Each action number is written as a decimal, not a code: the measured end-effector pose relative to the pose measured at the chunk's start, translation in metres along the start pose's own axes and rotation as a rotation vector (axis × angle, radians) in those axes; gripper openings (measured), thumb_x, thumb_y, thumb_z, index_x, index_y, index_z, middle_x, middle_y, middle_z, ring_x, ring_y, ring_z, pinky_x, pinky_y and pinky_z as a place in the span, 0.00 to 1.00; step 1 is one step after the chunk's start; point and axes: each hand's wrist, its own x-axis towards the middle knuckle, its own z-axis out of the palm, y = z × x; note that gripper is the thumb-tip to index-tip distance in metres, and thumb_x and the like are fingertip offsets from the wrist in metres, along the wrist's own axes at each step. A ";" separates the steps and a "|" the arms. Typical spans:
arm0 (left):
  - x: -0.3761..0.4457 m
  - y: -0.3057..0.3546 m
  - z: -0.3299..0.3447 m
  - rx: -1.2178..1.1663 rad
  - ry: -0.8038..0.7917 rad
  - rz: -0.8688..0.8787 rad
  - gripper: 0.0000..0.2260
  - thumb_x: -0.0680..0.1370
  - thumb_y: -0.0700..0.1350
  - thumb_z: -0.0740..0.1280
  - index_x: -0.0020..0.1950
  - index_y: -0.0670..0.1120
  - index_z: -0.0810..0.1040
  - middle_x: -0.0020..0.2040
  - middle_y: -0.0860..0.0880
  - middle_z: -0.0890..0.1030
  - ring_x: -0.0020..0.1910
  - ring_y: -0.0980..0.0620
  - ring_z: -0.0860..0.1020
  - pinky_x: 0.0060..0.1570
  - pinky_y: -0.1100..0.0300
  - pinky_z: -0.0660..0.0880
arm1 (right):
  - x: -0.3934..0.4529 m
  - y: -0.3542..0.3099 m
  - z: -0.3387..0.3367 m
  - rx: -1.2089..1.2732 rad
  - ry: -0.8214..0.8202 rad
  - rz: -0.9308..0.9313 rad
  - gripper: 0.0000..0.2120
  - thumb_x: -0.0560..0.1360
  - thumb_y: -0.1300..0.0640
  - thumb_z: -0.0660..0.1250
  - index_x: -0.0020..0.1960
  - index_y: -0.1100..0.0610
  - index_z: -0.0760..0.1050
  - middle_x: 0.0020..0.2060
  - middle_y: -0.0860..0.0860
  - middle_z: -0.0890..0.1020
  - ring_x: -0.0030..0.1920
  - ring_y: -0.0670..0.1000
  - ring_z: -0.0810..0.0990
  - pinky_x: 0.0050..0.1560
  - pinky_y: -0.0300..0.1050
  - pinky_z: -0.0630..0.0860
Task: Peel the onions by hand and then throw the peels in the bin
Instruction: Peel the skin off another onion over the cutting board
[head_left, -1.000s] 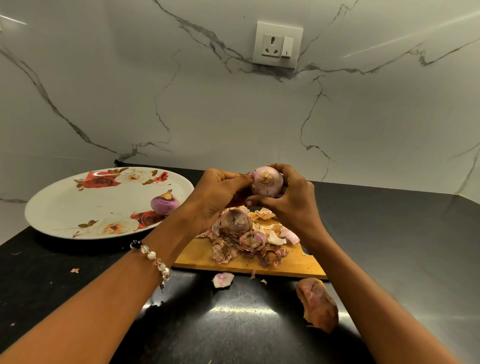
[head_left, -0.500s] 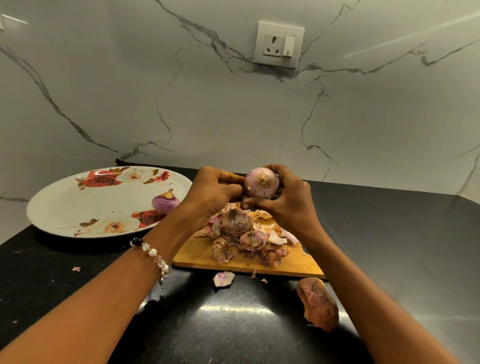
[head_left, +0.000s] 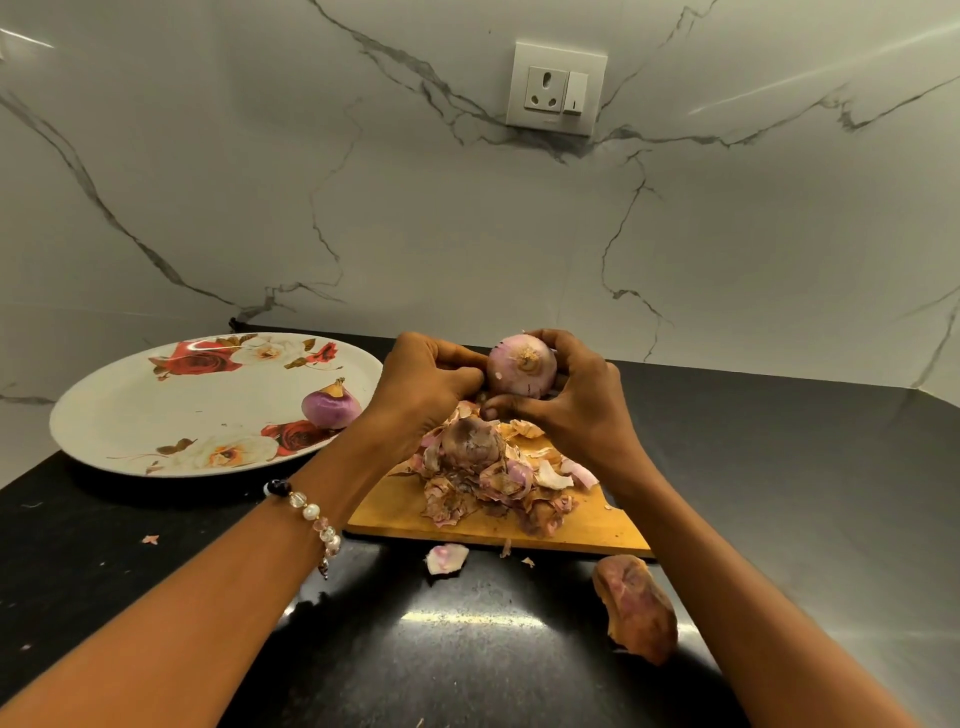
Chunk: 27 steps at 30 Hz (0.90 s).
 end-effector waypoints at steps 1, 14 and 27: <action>0.000 -0.001 0.000 0.012 0.013 0.001 0.07 0.75 0.35 0.69 0.50 0.42 0.83 0.44 0.46 0.83 0.43 0.51 0.82 0.44 0.60 0.81 | 0.000 -0.001 0.000 0.008 -0.003 0.001 0.40 0.56 0.41 0.77 0.62 0.61 0.74 0.51 0.52 0.81 0.49 0.49 0.81 0.50 0.36 0.80; -0.006 0.006 0.008 0.039 0.055 0.035 0.09 0.69 0.44 0.75 0.47 0.42 0.84 0.40 0.46 0.84 0.39 0.50 0.84 0.43 0.56 0.81 | 0.002 0.008 0.002 -0.134 0.140 -0.028 0.34 0.63 0.54 0.81 0.64 0.62 0.72 0.54 0.58 0.81 0.49 0.49 0.78 0.43 0.23 0.73; 0.004 -0.004 -0.001 0.016 -0.001 -0.069 0.04 0.76 0.40 0.70 0.49 0.41 0.81 0.44 0.43 0.81 0.46 0.48 0.80 0.42 0.57 0.77 | 0.002 0.000 -0.004 0.043 0.124 0.013 0.37 0.58 0.47 0.81 0.62 0.60 0.74 0.53 0.53 0.80 0.51 0.51 0.81 0.48 0.39 0.81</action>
